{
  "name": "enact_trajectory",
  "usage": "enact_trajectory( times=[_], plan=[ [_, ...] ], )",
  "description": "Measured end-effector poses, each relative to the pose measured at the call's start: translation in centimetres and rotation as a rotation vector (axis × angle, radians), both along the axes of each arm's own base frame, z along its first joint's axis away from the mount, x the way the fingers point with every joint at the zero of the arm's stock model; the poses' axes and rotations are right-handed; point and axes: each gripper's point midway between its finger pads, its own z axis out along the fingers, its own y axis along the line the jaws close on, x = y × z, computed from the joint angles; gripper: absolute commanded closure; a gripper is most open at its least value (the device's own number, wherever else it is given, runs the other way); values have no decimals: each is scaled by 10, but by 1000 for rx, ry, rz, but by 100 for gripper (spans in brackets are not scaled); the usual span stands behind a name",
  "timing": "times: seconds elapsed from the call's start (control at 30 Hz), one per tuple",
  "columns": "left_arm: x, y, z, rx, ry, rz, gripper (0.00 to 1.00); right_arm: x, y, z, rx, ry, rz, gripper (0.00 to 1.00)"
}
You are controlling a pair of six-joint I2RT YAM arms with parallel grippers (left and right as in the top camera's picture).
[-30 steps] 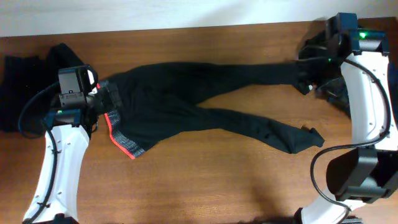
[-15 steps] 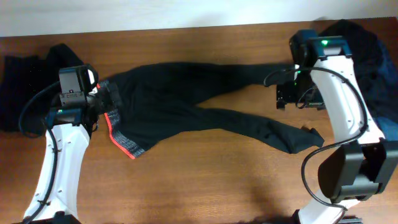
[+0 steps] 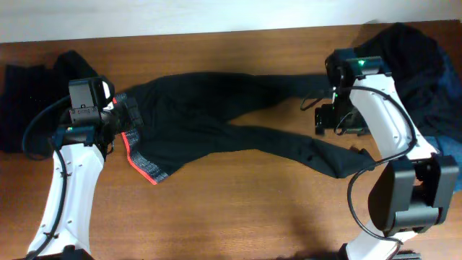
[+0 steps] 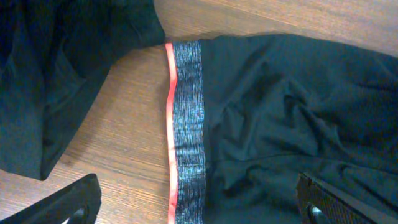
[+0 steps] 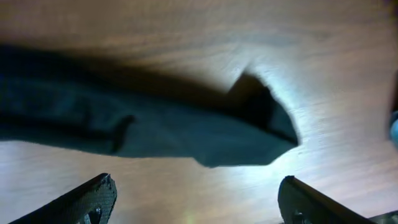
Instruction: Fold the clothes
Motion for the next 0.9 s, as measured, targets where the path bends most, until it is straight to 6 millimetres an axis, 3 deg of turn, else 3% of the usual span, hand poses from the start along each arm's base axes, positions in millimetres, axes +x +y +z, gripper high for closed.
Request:
enact_trajectory(
  times=[0.2,0.47,0.67,0.9],
  plan=[
    [0,0,0,0,0,0,1,-9,22,-17,115,32,-1,19],
    [1,0,-8,-1,22,0,1,-6,56,-53,155,10,227,21],
    [2,0,-17,-3,44,0,1,-9,57,-72,143,1,283,24],
    [5,0,-15,-2,32,0,1,-15,64,-83,176,19,390,36]
  ],
)
